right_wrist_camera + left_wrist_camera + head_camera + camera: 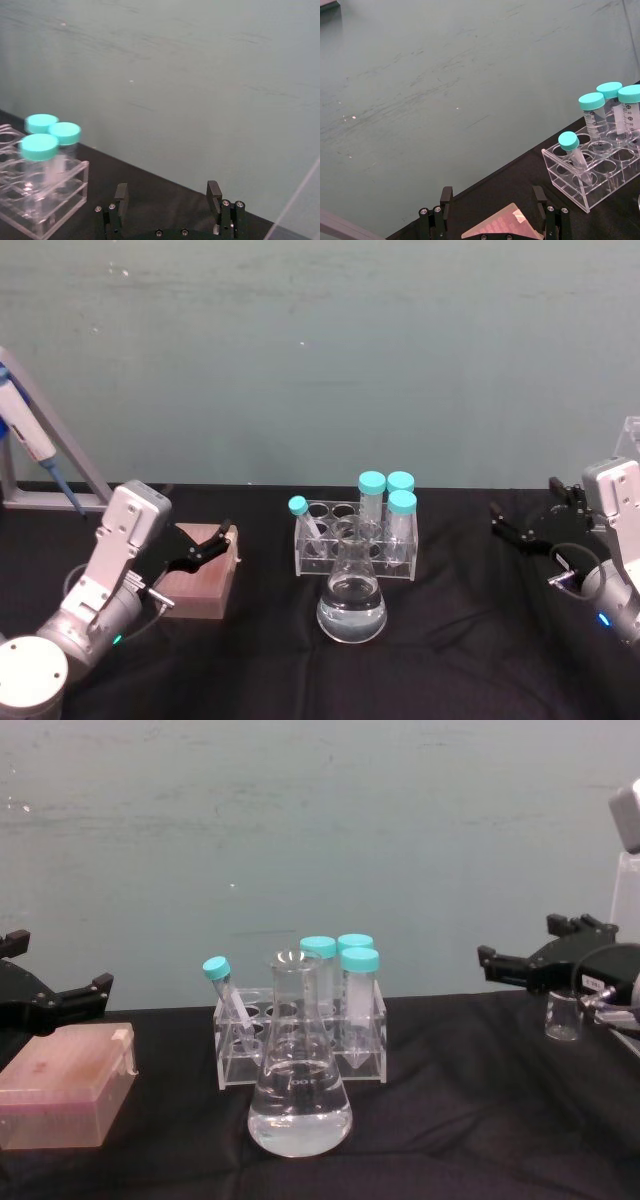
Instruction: Place the experimental apparatus aside using one hand.
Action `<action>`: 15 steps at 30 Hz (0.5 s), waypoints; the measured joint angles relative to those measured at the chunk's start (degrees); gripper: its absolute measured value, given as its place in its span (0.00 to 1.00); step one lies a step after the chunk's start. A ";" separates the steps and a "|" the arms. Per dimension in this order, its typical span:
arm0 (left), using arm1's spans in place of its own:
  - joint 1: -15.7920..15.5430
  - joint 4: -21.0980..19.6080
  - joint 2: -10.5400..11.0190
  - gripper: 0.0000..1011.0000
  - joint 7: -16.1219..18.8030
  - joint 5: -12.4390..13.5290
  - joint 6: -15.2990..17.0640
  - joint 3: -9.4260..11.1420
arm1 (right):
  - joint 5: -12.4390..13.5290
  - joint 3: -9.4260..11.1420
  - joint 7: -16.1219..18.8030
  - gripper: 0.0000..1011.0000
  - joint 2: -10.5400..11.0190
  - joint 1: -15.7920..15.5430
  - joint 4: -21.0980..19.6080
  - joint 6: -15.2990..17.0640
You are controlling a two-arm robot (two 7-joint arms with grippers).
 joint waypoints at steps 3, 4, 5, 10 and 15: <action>0.00 0.00 0.00 0.99 0.00 0.00 0.00 0.00 | 1.30 -0.39 2.18 0.99 0.76 -0.78 -1.64 0.89; 0.00 0.00 0.00 0.99 0.00 0.00 0.00 0.00 | 1.65 -0.50 2.68 0.99 0.94 -0.96 -1.96 1.08; 0.00 0.00 0.00 0.99 0.00 0.00 0.00 0.00 | 2.20 -0.78 3.56 0.99 1.30 -1.26 -2.53 1.38; 0.00 0.00 0.00 0.99 0.00 0.00 0.00 0.00 | 4.05 -1.69 6.20 0.99 2.45 -2.21 -4.15 2.38; 0.00 0.00 0.00 0.99 0.00 0.00 0.00 0.00 | 5.19 -2.83 8.21 0.99 3.36 -2.48 -4.93 3.08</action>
